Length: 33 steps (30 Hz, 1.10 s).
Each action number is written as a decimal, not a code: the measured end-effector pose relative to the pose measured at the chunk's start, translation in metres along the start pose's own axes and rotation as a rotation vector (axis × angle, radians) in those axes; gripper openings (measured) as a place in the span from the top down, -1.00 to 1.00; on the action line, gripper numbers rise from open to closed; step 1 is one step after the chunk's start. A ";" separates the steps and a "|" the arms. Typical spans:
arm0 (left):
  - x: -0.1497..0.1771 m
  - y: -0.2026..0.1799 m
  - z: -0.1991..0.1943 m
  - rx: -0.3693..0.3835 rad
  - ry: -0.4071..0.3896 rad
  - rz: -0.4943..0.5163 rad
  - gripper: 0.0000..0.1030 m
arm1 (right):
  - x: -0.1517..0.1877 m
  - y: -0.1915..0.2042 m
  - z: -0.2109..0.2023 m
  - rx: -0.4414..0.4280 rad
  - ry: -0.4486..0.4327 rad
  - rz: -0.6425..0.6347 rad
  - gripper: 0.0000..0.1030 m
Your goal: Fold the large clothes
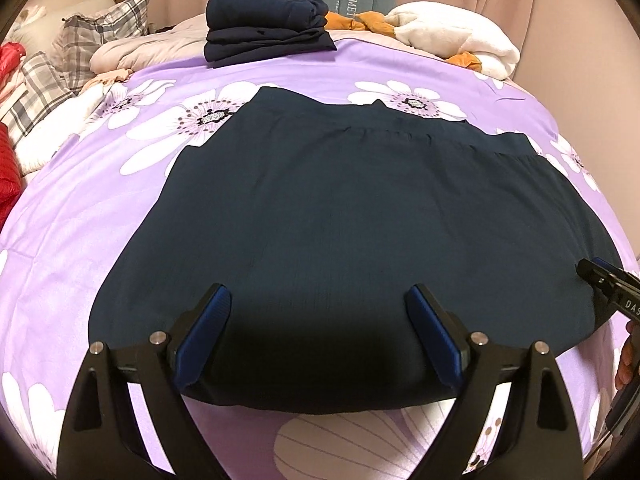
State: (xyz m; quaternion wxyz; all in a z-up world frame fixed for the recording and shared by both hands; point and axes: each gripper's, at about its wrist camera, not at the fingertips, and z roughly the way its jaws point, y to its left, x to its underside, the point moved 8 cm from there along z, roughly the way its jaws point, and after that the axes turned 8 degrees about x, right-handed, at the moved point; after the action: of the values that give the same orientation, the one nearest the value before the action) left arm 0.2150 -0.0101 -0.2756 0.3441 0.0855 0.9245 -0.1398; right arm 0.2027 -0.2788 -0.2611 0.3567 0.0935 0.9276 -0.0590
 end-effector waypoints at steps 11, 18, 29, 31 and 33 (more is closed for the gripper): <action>0.003 0.002 -0.003 -0.005 0.001 0.002 -0.77 | 0.008 -0.035 -0.005 0.013 0.004 0.094 -0.20; 0.005 0.006 -0.006 -0.005 0.000 -0.003 -0.78 | 0.010 -0.043 -0.006 0.019 0.007 0.117 -0.20; 0.008 0.018 -0.011 -0.017 -0.002 -0.023 -0.79 | 0.013 -0.054 -0.008 0.026 0.008 0.148 -0.20; 0.010 0.021 -0.012 -0.022 0.000 -0.028 -0.79 | 0.014 -0.054 -0.008 0.027 0.008 0.152 -0.20; 0.010 0.022 -0.012 -0.027 0.000 -0.027 -0.79 | 0.014 -0.055 -0.009 0.028 0.007 0.156 -0.20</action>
State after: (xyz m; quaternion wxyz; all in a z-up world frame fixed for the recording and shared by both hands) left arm 0.2051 0.0152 -0.2779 0.3434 0.0681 0.9274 -0.1317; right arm 0.1748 -0.3288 -0.2618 0.3554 0.1706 0.9179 -0.0439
